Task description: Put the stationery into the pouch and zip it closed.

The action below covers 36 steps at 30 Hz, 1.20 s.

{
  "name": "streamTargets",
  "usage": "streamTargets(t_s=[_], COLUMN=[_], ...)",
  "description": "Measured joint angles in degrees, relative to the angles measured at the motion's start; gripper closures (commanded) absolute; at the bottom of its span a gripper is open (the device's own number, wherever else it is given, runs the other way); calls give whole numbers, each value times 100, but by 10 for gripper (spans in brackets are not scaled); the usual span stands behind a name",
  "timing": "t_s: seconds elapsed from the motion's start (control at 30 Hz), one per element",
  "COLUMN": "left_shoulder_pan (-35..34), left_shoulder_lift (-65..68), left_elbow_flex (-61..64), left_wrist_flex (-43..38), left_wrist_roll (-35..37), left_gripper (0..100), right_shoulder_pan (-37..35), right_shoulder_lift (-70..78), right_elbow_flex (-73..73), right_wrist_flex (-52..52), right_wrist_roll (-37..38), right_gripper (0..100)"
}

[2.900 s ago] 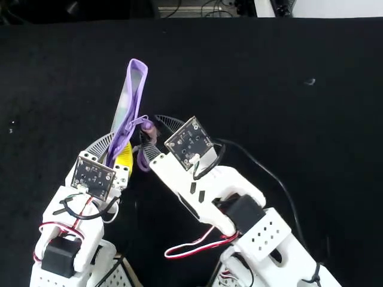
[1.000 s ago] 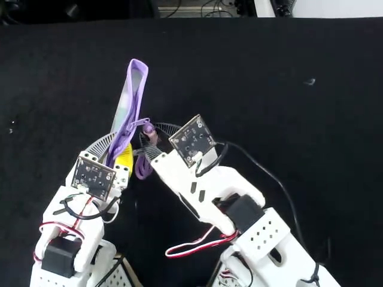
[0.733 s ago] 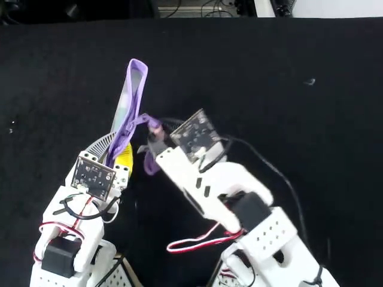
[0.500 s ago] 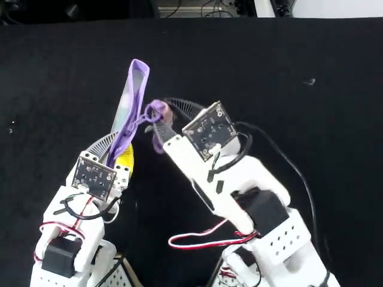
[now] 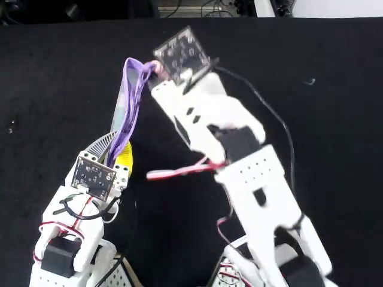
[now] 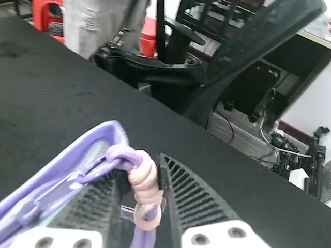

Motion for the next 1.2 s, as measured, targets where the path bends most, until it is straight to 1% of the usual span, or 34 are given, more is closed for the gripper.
streamTargets(t_s=[0.37, 0.57, 0.67, 0.8, 0.87, 1.0, 1.1, 1.2], left_shoulder_pan=[0, 0, -9, -9, -9, 0, -26, -193], left_shoulder_lift=[0, 0, 0, 0, 0, 0, 114, 88], left_elbow_flex=[0, 9, 18, 18, 44, 352, 888, 985], left_wrist_flex=[0, -9, -9, -9, -62, -589, -651, -659], left_wrist_roll=[0, 0, 0, 0, 0, 0, 35, 440], left_gripper=[973, 973, 973, 969, 941, 802, 784, 783], right_shoulder_pan=[492, 536, 536, 545, 598, 774, 1081, 1248], right_shoulder_lift=[1873, 2919, 3226, 3262, 3262, 3262, 3270, 3270], right_elbow_flex=[-1749, -2725, -2963, -3086, -3147, -3358, -3604, -3877], right_wrist_flex=[9, 44, 132, 334, 484, 932, 1257, 1626], right_wrist_roll=[88, 281, 281, 281, 281, 281, 273, 273], right_gripper=[988, 988, 988, 979, 934, 838, 811, 806])
